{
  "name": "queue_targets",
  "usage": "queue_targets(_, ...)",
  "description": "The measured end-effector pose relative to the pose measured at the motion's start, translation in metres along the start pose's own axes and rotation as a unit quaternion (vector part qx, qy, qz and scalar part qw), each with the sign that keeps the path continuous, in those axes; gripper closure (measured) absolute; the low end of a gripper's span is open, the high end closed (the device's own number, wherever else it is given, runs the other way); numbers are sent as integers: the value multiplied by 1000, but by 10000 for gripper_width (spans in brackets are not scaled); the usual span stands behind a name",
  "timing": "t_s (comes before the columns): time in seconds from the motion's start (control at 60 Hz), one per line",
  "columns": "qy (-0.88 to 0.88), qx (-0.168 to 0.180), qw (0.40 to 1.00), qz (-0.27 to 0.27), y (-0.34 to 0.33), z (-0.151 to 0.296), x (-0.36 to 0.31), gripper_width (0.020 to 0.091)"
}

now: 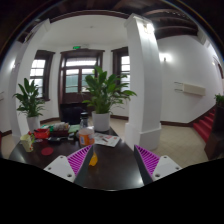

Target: Pour water

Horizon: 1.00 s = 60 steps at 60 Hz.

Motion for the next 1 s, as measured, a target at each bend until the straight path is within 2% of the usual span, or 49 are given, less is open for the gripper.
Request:
queue_targets(0.15, 10, 12, 998, 68, 14, -9, -34, 275)
queue_targets(0.217, 11, 14, 996, 87, 39, -25, -53, 273)
queue_targets(0.4, -26, 38, 993, 107, 101, -30, -90, 256)
queue_targets(0.567, -29, 37, 992, 121, 148, -24, -115, 268)
queue_targets(0.7, -33, 47, 990, 132, 168, -21, -127, 377)
queue_targets(0.833, -38, 62, 990, 120, 179, -20, -134, 545)
queue_targets(0.85, -36, 64, 990, 120, 180, -19, -134, 601)
queue_targets(0.933, -29, 72, 990, 117, 180, -19, -132, 622)
queue_targets(0.95, -29, 73, 990, 117, 181, -19, -132, 668)
queue_targets(1.0, -27, 75, 990, 118, 180, -20, -132, 711)
Point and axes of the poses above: the point between the fingertips, and its own axes, seen from behind it with the camera up: x to the right, z up, y forward, the way the camera looks, the point moved 8 cm from there along -y, backward, against the way the camera looks, and after that the axes turned 6 degrees about -z, right-handed, at the moved point
